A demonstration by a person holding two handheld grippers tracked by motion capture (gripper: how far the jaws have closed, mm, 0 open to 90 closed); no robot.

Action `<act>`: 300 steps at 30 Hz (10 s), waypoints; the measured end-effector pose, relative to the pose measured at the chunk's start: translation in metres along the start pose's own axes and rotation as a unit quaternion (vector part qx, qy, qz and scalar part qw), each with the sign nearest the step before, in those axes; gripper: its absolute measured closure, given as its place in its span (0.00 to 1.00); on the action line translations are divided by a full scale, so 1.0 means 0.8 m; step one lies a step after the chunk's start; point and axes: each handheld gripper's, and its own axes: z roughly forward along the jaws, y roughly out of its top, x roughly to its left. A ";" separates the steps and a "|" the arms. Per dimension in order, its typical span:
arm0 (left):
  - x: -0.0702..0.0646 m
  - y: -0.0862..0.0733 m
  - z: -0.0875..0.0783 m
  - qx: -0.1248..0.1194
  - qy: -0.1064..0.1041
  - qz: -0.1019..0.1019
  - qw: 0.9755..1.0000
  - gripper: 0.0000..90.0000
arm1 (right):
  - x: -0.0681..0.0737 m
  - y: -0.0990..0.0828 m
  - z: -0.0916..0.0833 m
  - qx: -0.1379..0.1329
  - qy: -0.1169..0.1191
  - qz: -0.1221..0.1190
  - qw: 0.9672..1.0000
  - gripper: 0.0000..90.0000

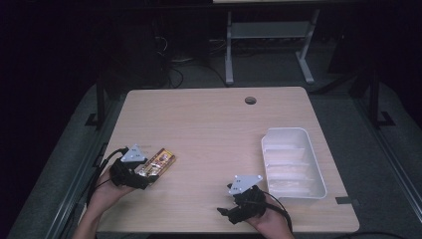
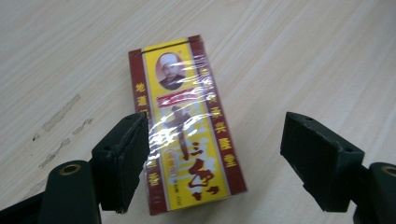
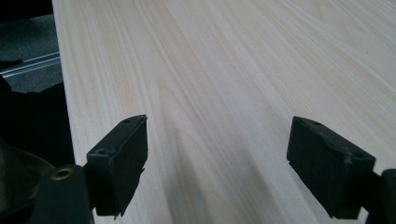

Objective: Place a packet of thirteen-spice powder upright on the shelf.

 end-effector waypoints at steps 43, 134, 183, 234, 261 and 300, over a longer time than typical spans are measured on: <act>0.014 -0.009 0.036 0.052 0.043 -0.043 0.997 0.36 | 0.009 0.003 0.001 0.005 -0.006 -0.010 1.000 0.24; -0.045 -0.011 -0.047 -0.091 0.059 -0.006 0.994 0.36 | -0.063 0.246 0.088 0.023 0.085 0.100 0.991 0.23; -0.048 -0.006 -0.050 -0.117 0.055 -0.003 0.992 0.36 | -0.066 0.251 0.121 0.044 0.166 0.162 0.972 0.42; -0.031 -0.020 -0.038 -0.106 0.057 -0.021 0.992 0.30 | -0.064 0.269 0.091 0.040 0.115 0.149 0.981 0.76; -0.022 -0.026 -0.040 -0.114 0.046 -0.046 0.991 0.24 | -0.077 0.259 0.038 0.066 0.083 0.087 0.991 0.76; -0.017 -0.030 -0.041 -0.116 0.049 -0.053 0.991 0.23 | -0.095 0.244 -0.040 0.079 0.059 0.034 0.995 0.76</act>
